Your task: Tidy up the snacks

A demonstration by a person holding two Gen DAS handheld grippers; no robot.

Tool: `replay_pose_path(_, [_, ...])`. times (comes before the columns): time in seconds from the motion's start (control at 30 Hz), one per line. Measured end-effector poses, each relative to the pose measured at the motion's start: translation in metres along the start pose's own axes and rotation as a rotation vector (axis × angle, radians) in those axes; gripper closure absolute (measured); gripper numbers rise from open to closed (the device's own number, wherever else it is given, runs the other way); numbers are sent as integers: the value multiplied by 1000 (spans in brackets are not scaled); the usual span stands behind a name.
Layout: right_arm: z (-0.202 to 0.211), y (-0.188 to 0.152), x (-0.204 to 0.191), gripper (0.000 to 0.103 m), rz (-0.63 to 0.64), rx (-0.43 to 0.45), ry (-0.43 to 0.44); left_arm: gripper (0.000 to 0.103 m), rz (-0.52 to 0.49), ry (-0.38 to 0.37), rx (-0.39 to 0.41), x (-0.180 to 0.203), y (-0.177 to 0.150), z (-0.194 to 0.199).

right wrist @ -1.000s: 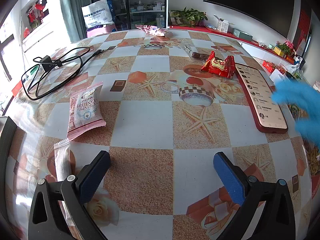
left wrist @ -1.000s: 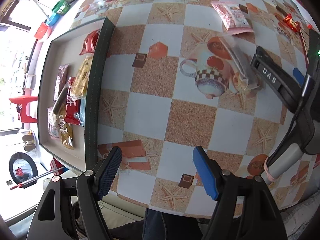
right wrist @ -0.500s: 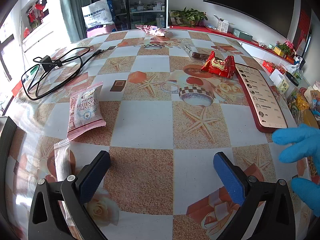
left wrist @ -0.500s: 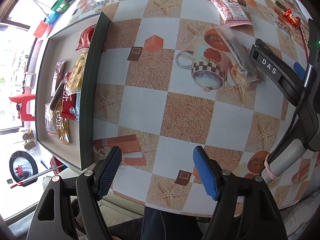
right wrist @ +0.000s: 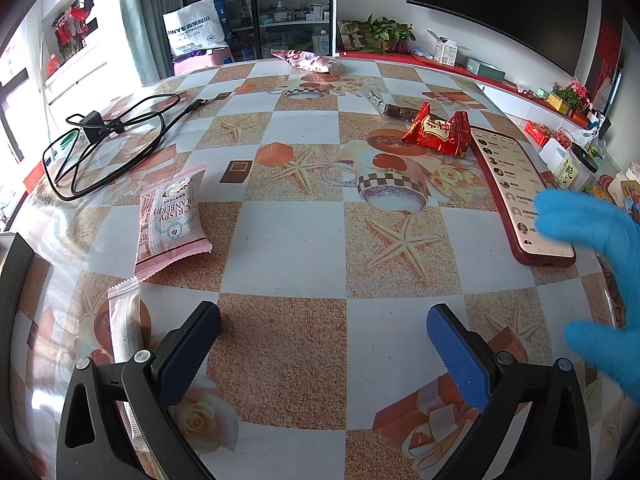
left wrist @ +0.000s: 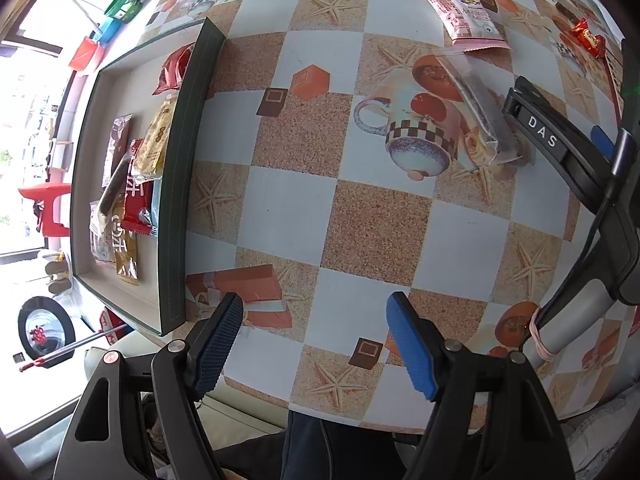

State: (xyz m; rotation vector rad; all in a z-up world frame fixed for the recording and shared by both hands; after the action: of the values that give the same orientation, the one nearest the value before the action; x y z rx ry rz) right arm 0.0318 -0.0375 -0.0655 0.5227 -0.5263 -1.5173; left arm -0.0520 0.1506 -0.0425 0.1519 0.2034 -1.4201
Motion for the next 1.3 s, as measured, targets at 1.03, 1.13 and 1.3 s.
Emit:
replay_pose_path(1.03, [0, 0, 0, 0, 0, 0, 0, 25, 12, -8, 4, 4, 0, -1])
replay_pose_path(1.13, [0, 0, 1, 0, 0, 0, 0, 25, 15, -8, 1, 3, -1, -2])
replay_pose_path(1.3, [0, 0, 0, 0, -1, 0, 0, 25, 10, -7, 3, 4, -1, -1])
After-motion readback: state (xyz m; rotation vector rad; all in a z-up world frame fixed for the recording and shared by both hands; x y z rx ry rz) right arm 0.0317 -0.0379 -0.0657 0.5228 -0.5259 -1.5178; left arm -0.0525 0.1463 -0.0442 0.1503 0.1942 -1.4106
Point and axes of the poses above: each gripper's, at about its wrist camera, not at the fingertips, and z roughly against the way its jaws point, x to its right, y to its top, the point moved 7 cm from there along -z, roughly the way its jaws point, and after that the axes turned 4 degrees about x, right-handed, at the moved point
